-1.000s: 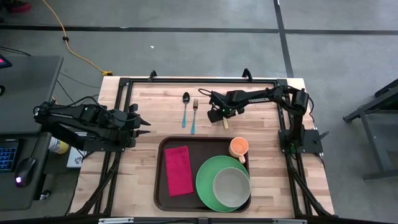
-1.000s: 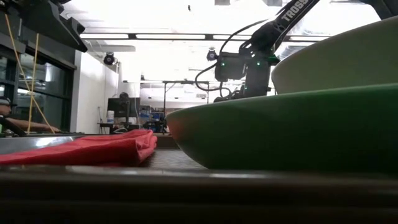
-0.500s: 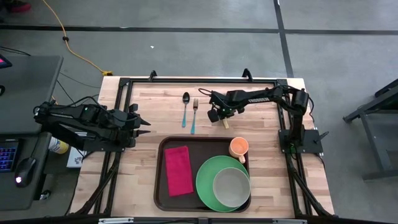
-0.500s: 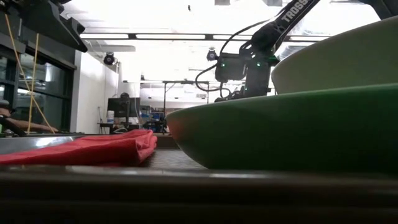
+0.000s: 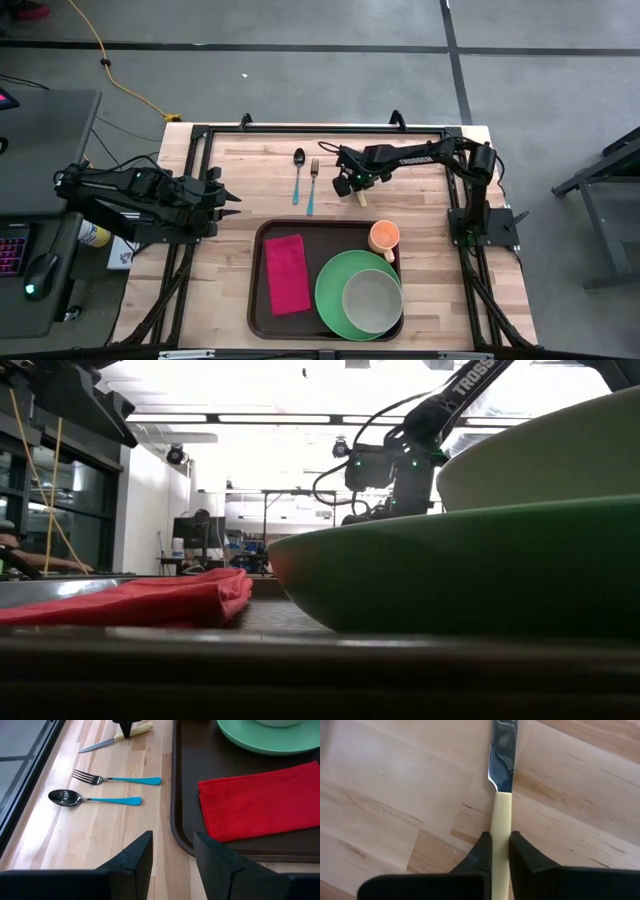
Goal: Set up tray
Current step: Put the yellow knife on top of the red napkin
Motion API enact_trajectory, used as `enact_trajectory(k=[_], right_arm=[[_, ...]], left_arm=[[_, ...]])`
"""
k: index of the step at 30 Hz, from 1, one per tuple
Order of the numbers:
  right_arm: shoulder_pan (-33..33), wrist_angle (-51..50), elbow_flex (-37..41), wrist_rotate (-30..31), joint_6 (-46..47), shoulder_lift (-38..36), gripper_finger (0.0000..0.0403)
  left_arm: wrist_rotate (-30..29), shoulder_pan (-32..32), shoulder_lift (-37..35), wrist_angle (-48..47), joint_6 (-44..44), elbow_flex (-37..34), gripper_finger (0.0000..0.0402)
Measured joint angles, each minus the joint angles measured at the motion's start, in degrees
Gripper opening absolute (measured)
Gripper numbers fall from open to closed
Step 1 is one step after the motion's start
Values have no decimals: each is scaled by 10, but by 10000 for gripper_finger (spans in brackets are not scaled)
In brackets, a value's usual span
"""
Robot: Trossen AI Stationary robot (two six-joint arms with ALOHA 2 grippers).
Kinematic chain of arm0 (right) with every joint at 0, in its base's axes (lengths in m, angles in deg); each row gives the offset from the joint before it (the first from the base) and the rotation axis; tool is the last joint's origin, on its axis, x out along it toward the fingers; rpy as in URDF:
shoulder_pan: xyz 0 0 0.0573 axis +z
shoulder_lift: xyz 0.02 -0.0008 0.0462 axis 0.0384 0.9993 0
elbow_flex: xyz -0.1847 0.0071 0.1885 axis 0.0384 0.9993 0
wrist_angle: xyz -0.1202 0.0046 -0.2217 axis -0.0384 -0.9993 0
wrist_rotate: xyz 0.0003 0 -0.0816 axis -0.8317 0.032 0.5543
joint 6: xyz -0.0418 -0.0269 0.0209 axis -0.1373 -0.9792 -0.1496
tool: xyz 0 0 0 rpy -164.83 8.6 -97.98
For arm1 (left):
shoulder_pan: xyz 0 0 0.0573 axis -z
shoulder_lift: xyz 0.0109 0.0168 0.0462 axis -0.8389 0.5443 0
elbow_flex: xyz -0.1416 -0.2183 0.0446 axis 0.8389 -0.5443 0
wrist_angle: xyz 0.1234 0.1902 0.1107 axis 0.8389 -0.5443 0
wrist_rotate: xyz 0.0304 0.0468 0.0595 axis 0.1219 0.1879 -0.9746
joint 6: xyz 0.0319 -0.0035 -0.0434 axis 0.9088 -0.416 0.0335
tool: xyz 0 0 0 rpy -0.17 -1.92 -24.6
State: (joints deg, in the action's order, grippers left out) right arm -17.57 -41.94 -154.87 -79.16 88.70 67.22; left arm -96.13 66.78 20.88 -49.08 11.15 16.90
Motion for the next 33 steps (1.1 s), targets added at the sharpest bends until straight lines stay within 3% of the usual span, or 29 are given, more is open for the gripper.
enact_trajectory(k=[19, 29, 33], right_arm=[[45, -60, 1, 10, 7, -112, 5], [43, 25, 1, -13, 22, -111, 0], [36, 52, 1, -26, 7, -112, 18]], left_arm=[[1, 0, 0, 3, 0, 0, 172], [2, 0, 0, 12, 0, 0, 172], [2, 0, 0, 18, 0, 0, 172]])
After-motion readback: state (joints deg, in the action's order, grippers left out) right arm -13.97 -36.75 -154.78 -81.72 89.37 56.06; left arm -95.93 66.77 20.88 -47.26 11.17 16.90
